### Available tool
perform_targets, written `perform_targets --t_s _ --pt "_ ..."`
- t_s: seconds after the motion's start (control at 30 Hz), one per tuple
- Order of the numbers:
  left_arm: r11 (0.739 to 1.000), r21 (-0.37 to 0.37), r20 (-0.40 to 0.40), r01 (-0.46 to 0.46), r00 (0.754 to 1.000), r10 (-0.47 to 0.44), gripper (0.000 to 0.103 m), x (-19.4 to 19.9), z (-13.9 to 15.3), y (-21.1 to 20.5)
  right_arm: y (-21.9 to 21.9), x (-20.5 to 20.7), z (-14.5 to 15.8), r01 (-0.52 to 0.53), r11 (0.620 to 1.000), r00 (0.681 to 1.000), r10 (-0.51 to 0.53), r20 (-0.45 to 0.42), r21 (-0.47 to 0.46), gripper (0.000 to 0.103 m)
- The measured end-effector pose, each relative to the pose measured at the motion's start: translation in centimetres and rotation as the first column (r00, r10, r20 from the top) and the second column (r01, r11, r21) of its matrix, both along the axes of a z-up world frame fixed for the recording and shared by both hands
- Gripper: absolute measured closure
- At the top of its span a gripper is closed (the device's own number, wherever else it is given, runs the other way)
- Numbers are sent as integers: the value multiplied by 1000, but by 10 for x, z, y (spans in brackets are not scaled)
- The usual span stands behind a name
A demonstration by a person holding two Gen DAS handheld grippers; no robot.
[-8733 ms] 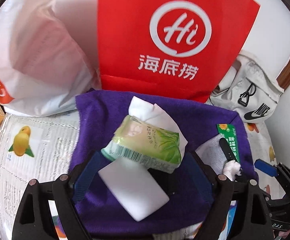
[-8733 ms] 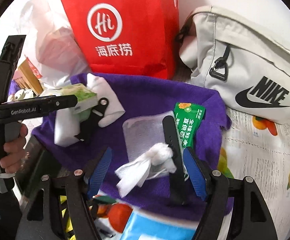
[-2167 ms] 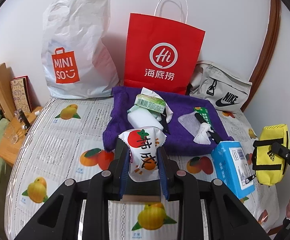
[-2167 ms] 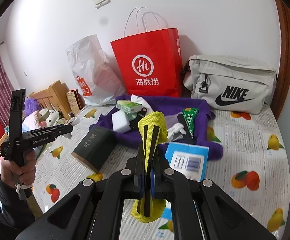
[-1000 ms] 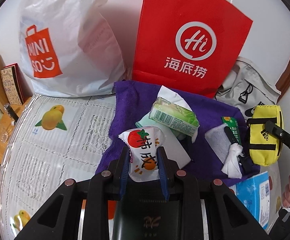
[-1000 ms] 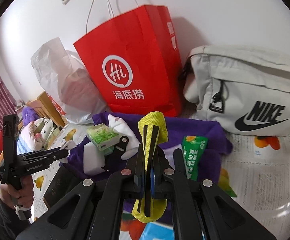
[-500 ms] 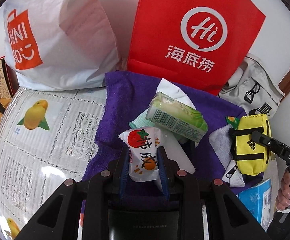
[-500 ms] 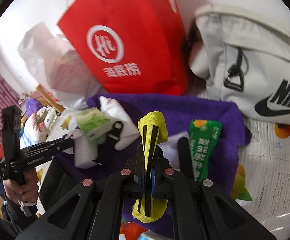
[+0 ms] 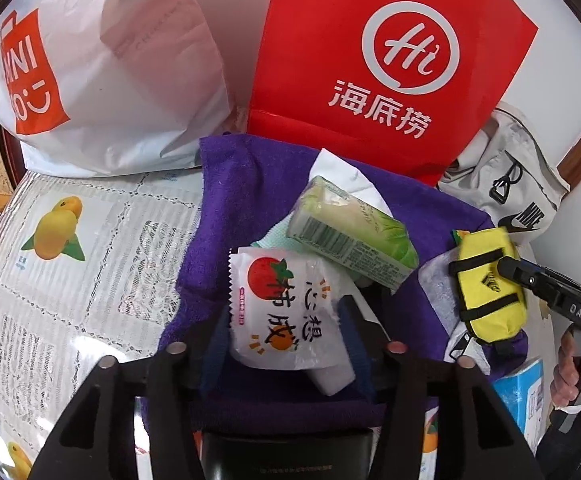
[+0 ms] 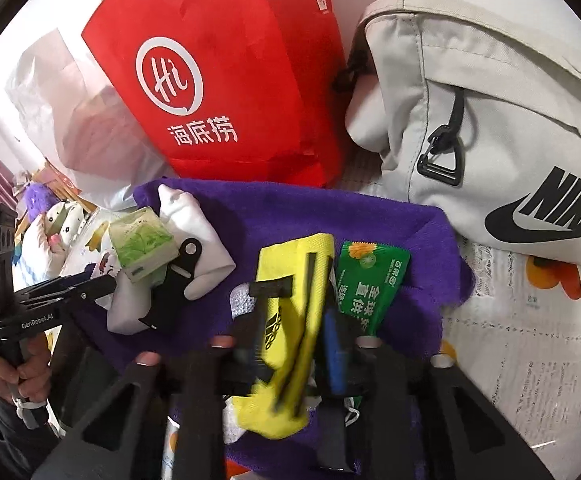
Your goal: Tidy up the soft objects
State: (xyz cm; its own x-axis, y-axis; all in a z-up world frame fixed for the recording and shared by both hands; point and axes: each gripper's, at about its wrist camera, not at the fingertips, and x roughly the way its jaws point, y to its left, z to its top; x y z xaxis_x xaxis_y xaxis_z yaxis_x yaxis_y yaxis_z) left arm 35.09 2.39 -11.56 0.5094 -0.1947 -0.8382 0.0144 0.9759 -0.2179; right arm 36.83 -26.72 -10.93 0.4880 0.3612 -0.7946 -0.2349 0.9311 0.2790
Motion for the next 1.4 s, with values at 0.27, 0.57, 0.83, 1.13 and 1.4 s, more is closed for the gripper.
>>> perform_targets --t_s 0.27,0.57,0.83,1.13,1.4 --pt "999 16 -17 29 999 -29 29 -6 6 -5 -9 -10 10 42 997 999 -39 30 -70 47" --pt "999 29 11 24 1000 -24 27 -33 27 -4 -2 -51 31 70 992 994 -61 88 -102 36" --pt "998 56 62 27 998 -31 27 -73 55 -7 6 -109 55 113 989 987 -101 123 -96 21" --pt "997 49 124 52 991 -58 24 -136 86 -18 11 -185 82 215 964 963 -183 199 -155 4" --pt "995 69 174 78 981 -89 23 -198 105 -35 13 -245 102 266 955 952 -238 192 -133 4"
